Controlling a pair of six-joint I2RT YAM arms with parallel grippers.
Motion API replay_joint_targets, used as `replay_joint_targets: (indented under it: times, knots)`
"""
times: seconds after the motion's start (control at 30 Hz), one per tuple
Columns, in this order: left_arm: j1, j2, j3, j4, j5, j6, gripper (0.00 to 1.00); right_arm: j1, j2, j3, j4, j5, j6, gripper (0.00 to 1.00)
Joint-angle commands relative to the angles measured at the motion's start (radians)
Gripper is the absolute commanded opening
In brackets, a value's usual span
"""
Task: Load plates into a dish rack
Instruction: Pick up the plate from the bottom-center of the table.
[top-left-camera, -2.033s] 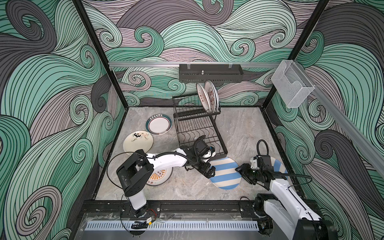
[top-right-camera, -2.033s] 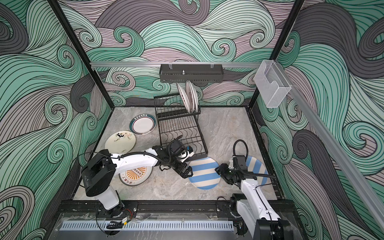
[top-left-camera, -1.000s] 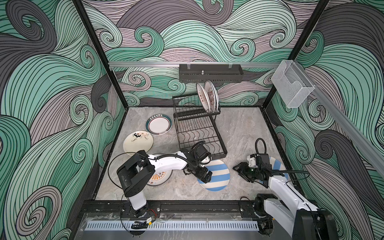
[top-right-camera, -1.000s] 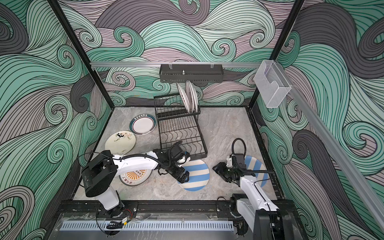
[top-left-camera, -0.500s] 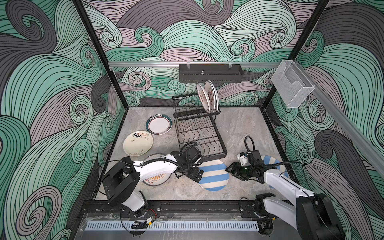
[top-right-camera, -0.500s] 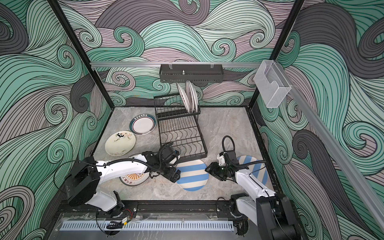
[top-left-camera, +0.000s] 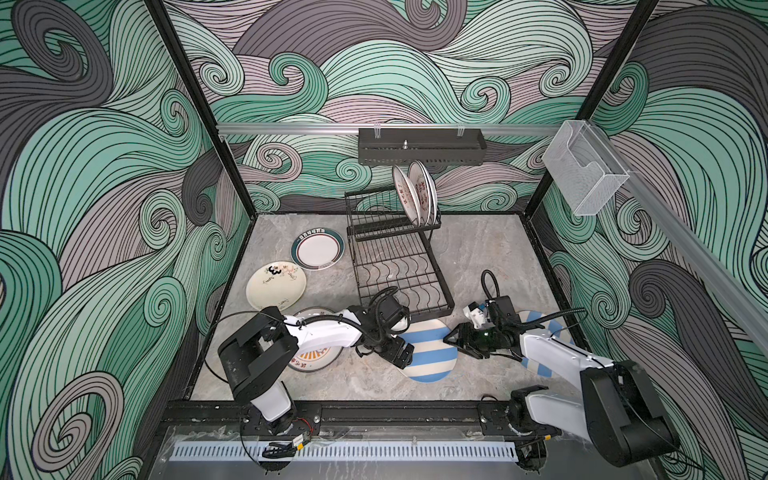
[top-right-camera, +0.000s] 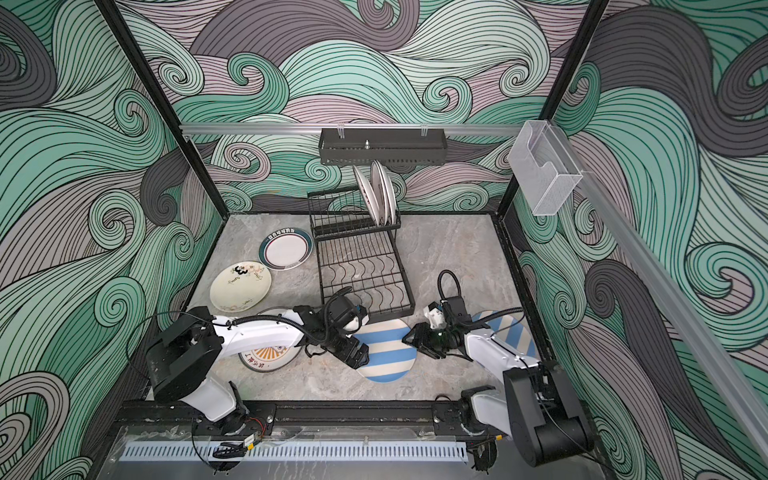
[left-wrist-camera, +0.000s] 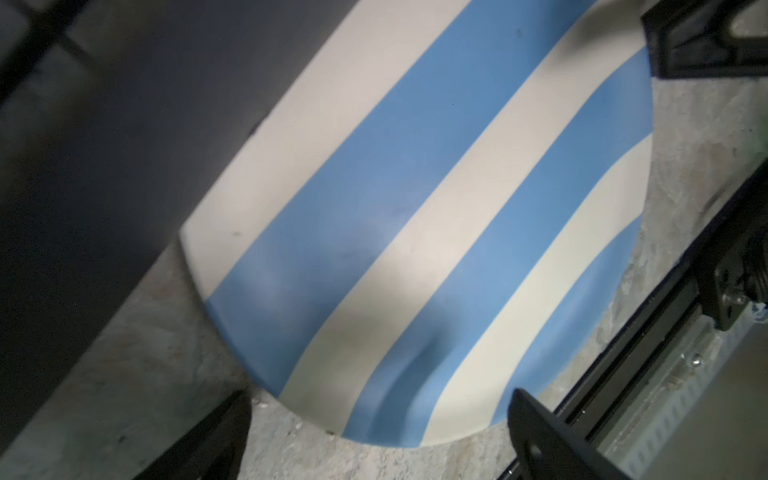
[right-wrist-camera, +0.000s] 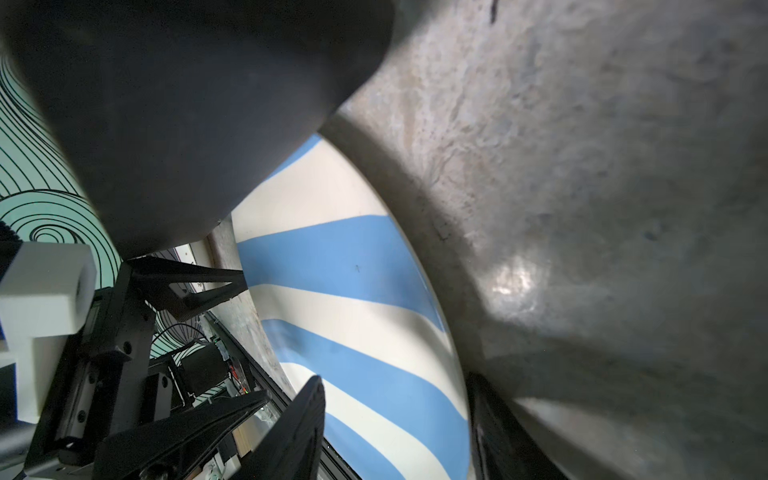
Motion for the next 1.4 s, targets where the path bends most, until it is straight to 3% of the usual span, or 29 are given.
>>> replay_joint_targets:
  times: [0.0, 0.63, 0.77, 0.97, 1.07, 1.2, 1.37]
  knots:
    - [0.006, 0.035, 0.024, 0.026, 0.056, 0.032, 0.99, 0.022, 0.032, -0.027, -0.058, 0.026, -0.016, 0.55]
    - [0.006, 0.030, -0.009, 0.051, 0.169, 0.053, 0.99, 0.041, -0.141, -0.156, 0.056, -0.145, 0.131, 0.41]
    - [0.004, 0.032, -0.009, 0.051, 0.171, 0.056, 0.98, 0.043, -0.150, -0.139, -0.072, 0.018, 0.115, 0.51]
    - [0.005, 0.037, -0.011, 0.033, 0.164, 0.068, 0.99, 0.049, -0.179, -0.133, -0.065, 0.063, 0.137, 0.54]
    - [0.005, 0.041, -0.003, 0.031, 0.166, 0.075, 0.99, 0.050, -0.177, -0.154, -0.013, 0.009, 0.150, 0.48]
    - [0.005, 0.045, 0.009, 0.021, 0.164, 0.079, 0.99, 0.049, -0.218, -0.176, 0.034, -0.024, 0.200, 0.32]
    - [0.005, 0.031, 0.016, 0.018, 0.162, 0.081, 0.99, 0.047, -0.324, -0.182, 0.036, -0.020, 0.262, 0.22]
